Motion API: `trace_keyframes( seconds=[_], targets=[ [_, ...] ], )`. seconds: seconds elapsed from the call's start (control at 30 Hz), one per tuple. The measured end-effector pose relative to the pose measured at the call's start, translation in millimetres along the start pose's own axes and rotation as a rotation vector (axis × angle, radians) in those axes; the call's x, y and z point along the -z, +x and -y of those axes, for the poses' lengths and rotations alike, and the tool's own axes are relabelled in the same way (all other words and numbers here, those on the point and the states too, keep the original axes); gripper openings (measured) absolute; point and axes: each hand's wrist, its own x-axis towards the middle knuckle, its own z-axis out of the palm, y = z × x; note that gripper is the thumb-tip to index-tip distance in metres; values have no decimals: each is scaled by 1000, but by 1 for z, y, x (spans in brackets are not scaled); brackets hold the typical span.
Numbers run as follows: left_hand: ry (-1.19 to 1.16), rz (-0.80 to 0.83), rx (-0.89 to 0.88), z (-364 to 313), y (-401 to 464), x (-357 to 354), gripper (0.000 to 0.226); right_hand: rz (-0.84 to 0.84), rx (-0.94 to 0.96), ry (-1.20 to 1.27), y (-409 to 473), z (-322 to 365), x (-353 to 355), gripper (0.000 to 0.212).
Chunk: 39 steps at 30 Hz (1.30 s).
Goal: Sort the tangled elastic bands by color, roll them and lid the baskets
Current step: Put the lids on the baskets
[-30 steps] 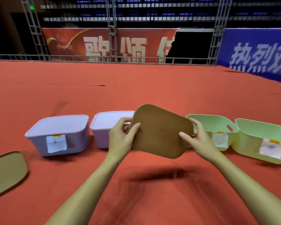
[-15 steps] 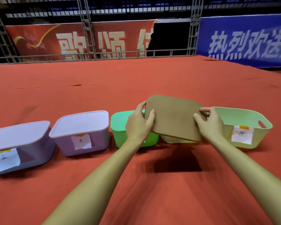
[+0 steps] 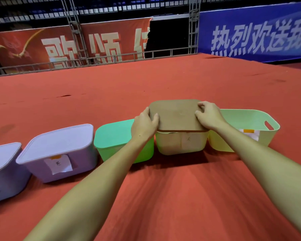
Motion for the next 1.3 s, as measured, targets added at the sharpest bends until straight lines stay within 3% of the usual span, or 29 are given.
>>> trace_keyframes(
  seconds=[0.2,0.37,0.7,0.9,1.17,1.3],
  targets=[
    [95,95,25,15,15,-30,49,65,-8,-116,22,-20,-20,51],
    [271,68,-26,22,19,-47,48,94,0,-194,38,-29,-25,45],
    [526,62,-81,10,19,-54,49,229,-31,-398,49,-33,-37,54],
    [557,122,-134,24,27,-50,50,266,17,-479,49,-35,-36,52],
    [484,-17,-208,33,18,-41,34,248,45,-572,44,-25,-36,53],
    [559,-10,-213,29,16,-41,42,251,25,-559,48,-21,-41,54]
  ],
)
